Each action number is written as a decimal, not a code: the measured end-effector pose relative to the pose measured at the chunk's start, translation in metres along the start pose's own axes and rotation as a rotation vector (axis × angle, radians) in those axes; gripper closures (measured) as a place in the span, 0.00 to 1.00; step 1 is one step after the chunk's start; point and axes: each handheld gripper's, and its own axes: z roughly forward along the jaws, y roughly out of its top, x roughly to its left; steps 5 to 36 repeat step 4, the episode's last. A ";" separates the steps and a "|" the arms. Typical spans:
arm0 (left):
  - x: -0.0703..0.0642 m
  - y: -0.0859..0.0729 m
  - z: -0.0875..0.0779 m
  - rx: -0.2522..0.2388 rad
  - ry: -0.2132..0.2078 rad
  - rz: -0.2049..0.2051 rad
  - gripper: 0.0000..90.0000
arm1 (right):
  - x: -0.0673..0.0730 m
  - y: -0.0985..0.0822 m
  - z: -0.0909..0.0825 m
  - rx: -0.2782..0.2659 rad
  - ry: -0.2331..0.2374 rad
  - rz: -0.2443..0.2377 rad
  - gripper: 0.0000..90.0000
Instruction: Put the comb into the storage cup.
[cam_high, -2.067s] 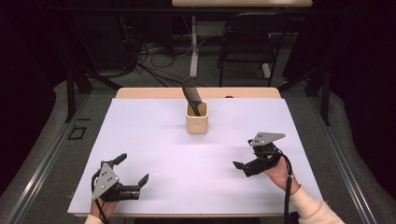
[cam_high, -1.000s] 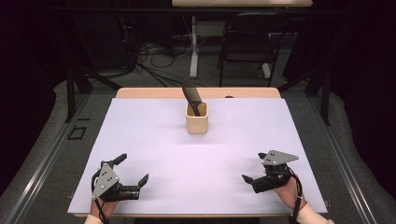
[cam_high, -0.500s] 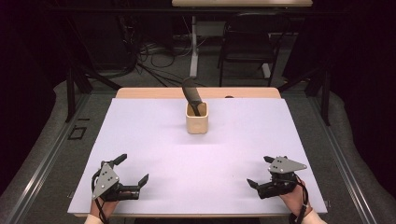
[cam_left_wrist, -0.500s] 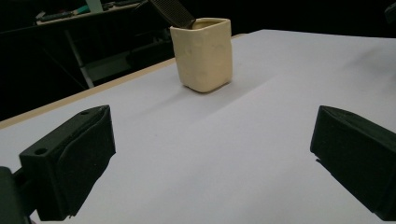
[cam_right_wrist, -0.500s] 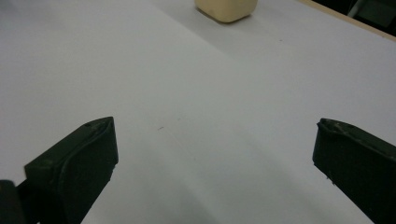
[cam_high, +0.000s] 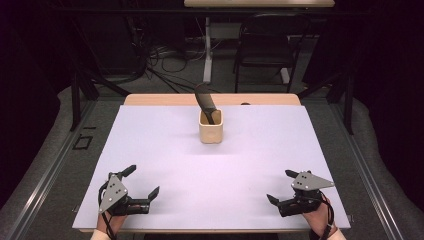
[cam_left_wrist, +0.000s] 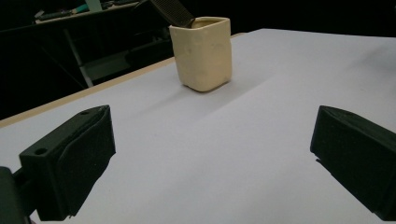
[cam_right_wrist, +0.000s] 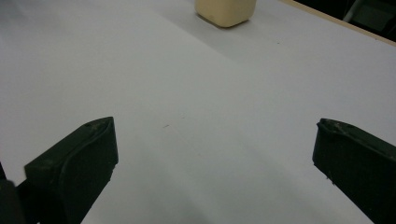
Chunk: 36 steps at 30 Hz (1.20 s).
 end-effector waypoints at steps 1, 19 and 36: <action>0.000 0.000 0.000 -0.001 0.000 -0.001 0.00 | 0.000 0.000 0.000 0.003 0.002 -0.002 0.00; 0.000 0.000 0.000 0.003 -0.002 0.001 0.00 | -0.001 0.000 0.001 0.008 0.008 -0.002 0.00; 0.000 0.000 0.000 0.003 -0.002 0.001 0.00 | -0.001 0.000 0.001 0.008 0.008 -0.002 0.00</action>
